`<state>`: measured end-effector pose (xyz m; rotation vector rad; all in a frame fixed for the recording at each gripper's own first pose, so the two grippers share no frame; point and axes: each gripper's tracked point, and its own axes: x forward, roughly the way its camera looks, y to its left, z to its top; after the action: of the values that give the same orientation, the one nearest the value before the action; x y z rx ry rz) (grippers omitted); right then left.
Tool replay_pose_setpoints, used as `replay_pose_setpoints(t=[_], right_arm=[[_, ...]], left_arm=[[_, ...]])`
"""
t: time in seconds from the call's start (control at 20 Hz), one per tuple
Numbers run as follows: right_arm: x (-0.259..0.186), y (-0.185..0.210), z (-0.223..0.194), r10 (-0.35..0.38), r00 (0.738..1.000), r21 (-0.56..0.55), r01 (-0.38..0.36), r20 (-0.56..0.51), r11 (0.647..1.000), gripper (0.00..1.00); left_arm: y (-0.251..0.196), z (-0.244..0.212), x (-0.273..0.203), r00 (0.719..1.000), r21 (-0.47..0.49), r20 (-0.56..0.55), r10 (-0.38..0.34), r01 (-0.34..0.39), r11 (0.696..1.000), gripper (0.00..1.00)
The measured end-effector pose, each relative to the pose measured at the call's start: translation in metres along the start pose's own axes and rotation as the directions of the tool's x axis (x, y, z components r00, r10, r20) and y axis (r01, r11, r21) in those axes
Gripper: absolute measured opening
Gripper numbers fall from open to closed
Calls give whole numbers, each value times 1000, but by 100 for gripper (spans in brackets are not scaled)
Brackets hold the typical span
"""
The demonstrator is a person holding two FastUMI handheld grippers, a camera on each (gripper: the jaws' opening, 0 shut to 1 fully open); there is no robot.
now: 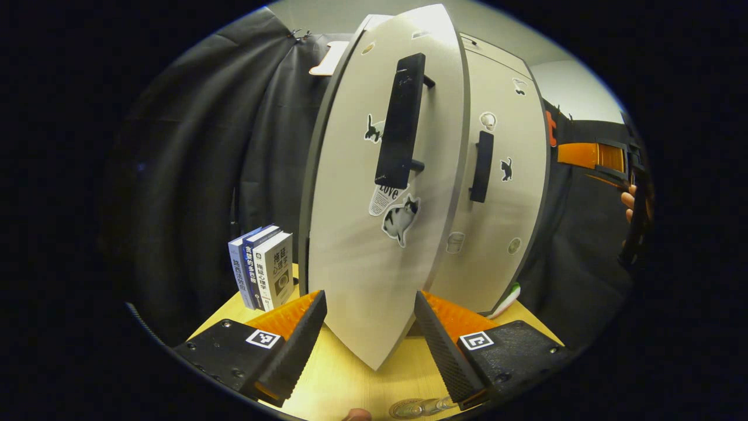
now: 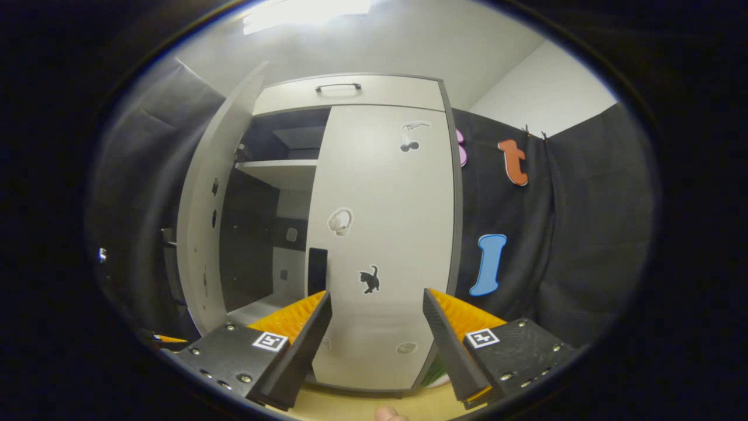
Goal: Grasp the bottle in the cabinet with the left hand and place it on the coaster, then close the right door with the right hand and the left door with the left hand.
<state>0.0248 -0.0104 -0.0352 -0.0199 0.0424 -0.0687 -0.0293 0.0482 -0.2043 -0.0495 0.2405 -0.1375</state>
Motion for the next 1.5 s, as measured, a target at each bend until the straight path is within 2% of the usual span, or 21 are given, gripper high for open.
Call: replay_pose_setpoints(t=[0.15, 0.2, 0.25, 0.3, 0.35, 0.4, 1.15, 1.5], right_arm=[[-3, -4, -3, -7, 1000, 0, 7, -9, 1000, 95], [-3, -5, -3, -9, 1000, 0, 9, -9, 1000, 95], [-4, -5, -3, -10, 1000, 0, 10, -9, 1000, 95], [-5, -5, -3, -9, 1000, 1, 9, -9, 1000, 95], [-6, -5, -3, -8, 1000, 1, 8, -9, 1000, 95], [-7, -4, -3, -7, 1000, 1, 7, -10, 1000, 95], [-20, -6, -15, 0, 999, -10, -1, -41, 1000, 95], [-25, -14, -17, -4, 999, -5, 4, -48, 1000, 92]], left_arm=[[-2, -1, 1, 1000, 3, 1, -9, 9, 1000, 96], [-2, -1, 1, 1000, 3, 0, -7, 7, 1000, 91], [-2, -1, 1, 1000, 2, -2, -6, 6, 1000, 91], [-2, -1, 0, 1000, 1, -4, -3, 3, 1000, 96], [-2, -1, 0, 1000, -2, -3, 0, 0, 1000, 91], [-2, 0, 0, 1000, -5, -1, 2, -2, 1000, 96], [-1, -3, -3, 1000, -18, -9, 20, -20, 1000, 96], [-1, 10, 0, 999, 0, 32, 21, -21, 1000, 96]])
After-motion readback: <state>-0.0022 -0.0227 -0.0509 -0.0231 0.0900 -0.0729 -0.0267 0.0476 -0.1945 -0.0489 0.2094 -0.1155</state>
